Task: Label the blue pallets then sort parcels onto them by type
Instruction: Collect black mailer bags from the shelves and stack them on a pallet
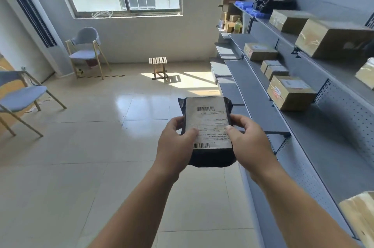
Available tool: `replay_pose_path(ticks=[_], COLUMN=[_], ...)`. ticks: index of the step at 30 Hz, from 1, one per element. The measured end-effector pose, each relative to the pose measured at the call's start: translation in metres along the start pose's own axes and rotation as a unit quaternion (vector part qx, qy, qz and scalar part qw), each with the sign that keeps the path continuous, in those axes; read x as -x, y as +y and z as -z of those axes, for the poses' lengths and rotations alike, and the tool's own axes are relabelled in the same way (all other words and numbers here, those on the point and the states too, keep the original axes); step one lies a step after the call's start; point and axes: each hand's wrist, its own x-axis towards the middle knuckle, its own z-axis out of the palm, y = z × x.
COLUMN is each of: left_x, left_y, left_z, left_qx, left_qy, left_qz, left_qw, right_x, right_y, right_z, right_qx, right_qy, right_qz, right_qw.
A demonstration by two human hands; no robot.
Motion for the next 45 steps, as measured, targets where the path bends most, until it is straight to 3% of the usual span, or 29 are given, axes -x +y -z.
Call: replay_pose_path(ticks=[11,18,30,38,45], left_x=[-0.215,-0.354,-0.582,-0.758,-0.881], left_y=[0.018,0.054,0.067,0.091,0.114], left_z=[-0.053,-0.105,-0.107,-0.1,-0.14], left_qx=[-0.017,-0.045,-0.014,0.009,0.013], left_qy=[-0.022,0.034,0.078,0.028,-0.046], left_qz=[-0.002,-0.05,-0.018,-0.011,0.007], left_qw=[1.0,0.997,0.997,0.999,0.999], right_x=[-0.213,-0.381,-0.608,-0.757,-0.862], right_y=[0.003,-0.013,-0.022,-0.051,-0.053], right_z=[-0.029,-0.042,-0.125,-0.186,-0.183], right_qx=[-0.01,-0.028,-0.019,0.007,-0.003], right_qy=[0.019,0.001,-0.033,0.005,0.066], right_qz=[-0.014,0.018,0.023,0.02,-0.01], right_qw=[1.0,0.999,0.999,1.0,0.998])
